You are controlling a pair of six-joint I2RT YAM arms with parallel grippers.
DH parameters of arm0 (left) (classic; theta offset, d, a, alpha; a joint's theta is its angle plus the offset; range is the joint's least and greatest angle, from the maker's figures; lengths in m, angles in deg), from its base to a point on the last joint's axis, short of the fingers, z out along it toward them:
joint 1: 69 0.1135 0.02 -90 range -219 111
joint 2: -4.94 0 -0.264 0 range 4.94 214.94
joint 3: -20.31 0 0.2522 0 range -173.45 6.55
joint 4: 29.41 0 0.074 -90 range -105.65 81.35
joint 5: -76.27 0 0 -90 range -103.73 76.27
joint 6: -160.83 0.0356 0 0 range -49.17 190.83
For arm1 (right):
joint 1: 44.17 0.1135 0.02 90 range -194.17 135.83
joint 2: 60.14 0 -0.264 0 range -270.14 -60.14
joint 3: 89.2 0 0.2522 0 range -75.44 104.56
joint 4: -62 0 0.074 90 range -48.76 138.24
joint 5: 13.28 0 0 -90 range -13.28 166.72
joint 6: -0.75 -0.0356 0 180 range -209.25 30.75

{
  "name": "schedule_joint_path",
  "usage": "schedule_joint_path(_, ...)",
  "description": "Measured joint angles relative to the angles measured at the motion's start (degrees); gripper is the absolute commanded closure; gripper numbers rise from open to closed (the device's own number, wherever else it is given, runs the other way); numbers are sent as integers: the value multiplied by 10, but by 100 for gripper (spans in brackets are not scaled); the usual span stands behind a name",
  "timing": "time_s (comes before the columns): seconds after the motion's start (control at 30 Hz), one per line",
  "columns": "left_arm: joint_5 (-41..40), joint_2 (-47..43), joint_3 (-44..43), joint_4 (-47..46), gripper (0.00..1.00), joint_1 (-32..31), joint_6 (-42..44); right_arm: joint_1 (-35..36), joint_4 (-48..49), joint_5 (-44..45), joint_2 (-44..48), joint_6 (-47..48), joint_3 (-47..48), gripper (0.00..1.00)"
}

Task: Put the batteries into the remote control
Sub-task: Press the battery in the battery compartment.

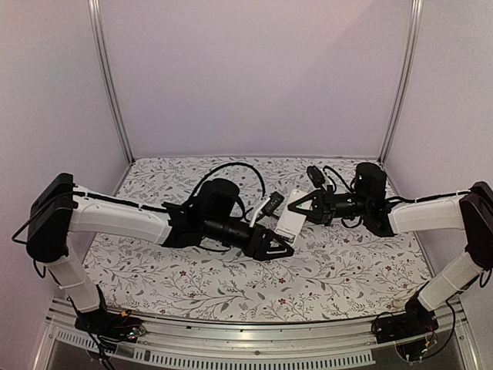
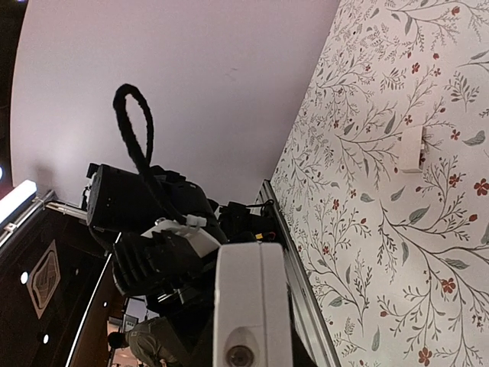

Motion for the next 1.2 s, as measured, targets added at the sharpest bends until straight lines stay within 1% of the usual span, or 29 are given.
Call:
schedule_joint_path(0.2,-39,-20,2,14,19,-1,0,0,-51,32,14,36,0,100)
schedule_joint_path(0.3,-73,-37,15,3,17,-1,-15,0,-85,55,35,66,0,100)
schedule_joint_path(0.47,-145,-56,47,-32,13,2,-80,0,-139,107,88,126,0,100)
schedule_joint_path(0.57,-186,-56,57,-50,14,3,-123,0,-157,137,123,158,0,100)
schedule_joint_path(0.8,-250,-43,47,-83,24,3,-192,0,-195,211,178,221,0,100)
schedule_joint_path(1.0,-269,-13,19,-100,29,0,-219,0,-224,257,197,253,-1,100)
schedule_joint_path(1.2,-269,10,-5,-104,29,-1,-233,1,-233,280,208,264,-1,100)
